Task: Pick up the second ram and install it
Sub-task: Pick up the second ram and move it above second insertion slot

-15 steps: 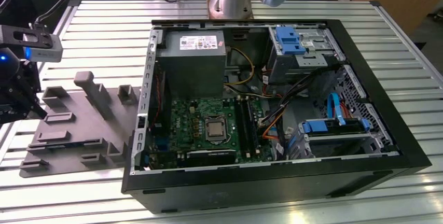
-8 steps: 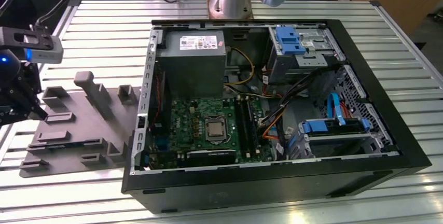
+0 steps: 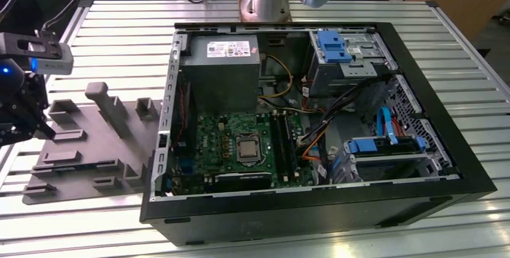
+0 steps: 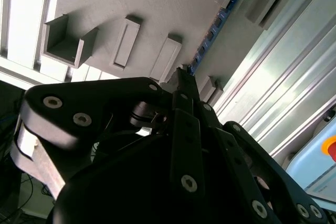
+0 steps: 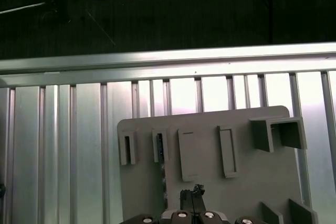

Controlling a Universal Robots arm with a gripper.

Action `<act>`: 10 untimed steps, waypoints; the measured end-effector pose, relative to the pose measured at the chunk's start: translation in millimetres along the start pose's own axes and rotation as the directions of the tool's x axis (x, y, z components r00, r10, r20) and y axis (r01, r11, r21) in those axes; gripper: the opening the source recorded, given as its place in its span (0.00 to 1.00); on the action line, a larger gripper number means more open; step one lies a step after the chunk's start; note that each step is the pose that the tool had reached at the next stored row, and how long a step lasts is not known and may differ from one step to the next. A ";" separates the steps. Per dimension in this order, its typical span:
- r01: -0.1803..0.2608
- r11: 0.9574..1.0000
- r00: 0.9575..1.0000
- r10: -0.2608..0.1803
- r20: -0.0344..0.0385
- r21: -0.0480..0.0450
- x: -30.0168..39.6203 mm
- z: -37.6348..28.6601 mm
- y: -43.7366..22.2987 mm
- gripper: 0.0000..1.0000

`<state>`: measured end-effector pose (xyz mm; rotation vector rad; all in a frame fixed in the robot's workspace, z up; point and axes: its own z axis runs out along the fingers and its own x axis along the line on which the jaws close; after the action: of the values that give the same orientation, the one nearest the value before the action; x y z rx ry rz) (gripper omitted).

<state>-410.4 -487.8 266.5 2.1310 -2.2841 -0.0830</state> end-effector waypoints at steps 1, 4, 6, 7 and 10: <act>0.000 1.000 1.000 0.000 0.000 0.000 0.1 0.2 0.0 0.11; 0.000 1.000 1.000 0.000 0.000 0.000 0.4 1.0 -0.1 0.11; 0.000 1.000 1.000 0.000 0.000 0.000 0.7 1.5 -0.1 0.11; 0.000 1.000 1.000 0.000 0.000 0.000 0.8 1.7 -0.2 0.11; 0.000 1.000 1.000 0.000 0.000 0.000 1.0 2.5 -0.2 0.11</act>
<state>-410.3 -488.7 264.0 2.1310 -2.2841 -0.0830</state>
